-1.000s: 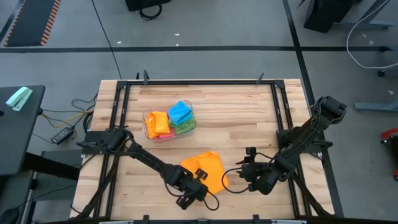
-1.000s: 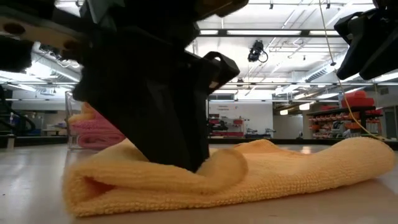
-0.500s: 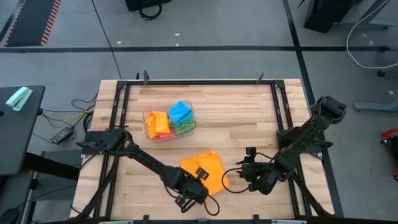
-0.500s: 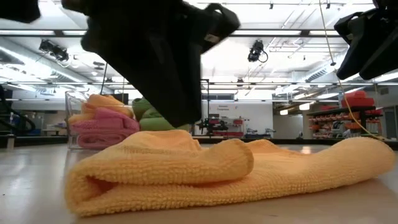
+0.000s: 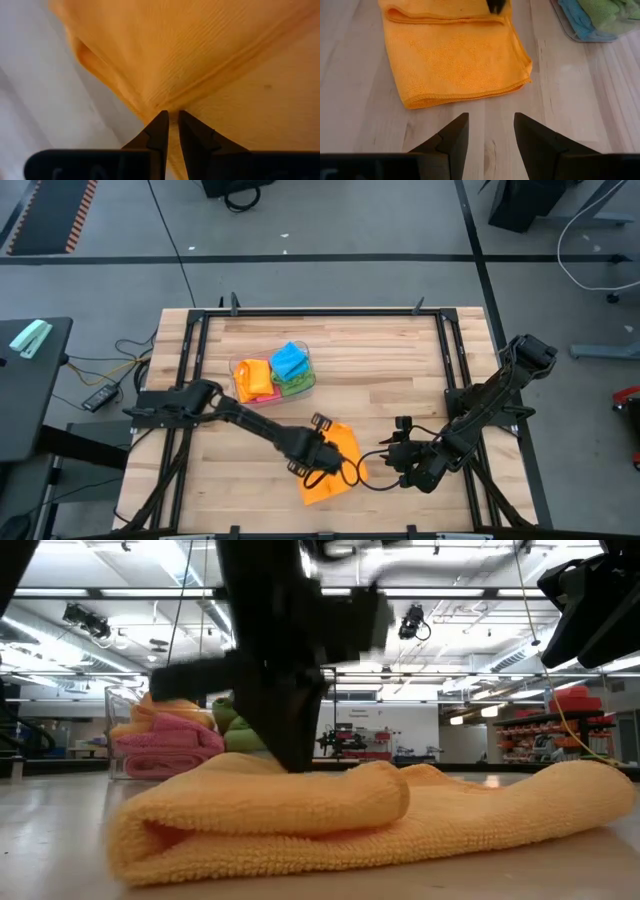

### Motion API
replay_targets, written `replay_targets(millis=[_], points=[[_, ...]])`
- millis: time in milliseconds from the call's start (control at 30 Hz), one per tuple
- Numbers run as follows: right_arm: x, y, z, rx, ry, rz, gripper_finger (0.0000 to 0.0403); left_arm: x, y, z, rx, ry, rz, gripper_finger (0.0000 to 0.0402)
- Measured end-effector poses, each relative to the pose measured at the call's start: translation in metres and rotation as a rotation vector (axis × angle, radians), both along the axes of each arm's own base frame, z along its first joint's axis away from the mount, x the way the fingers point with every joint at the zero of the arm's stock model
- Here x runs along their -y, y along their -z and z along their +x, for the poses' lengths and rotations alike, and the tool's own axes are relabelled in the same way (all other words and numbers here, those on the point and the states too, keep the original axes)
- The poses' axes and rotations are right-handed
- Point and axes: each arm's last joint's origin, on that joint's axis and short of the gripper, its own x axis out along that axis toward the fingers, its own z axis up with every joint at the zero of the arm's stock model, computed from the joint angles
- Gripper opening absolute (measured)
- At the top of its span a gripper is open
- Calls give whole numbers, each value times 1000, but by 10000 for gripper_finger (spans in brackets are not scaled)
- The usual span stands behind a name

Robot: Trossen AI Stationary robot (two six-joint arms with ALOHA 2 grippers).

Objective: Fold microfiber towels
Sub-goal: Fold the yellow microfiber towel

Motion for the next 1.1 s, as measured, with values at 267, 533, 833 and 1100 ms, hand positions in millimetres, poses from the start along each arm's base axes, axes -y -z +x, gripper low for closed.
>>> replay_targets(millis=[267,533,833,1100], points=[[0,0,0,0,0,0,166,-10,23,7,-68,-26,-31,54],[0,0,0,3,0,3,166,2,-17,-2,23,15,-79,30],[0,0,0,6,1,7,166,19,-19,-8,27,76,-118,52],[0,0,0,6,2,8,166,57,-21,-35,-56,234,-86,84]])
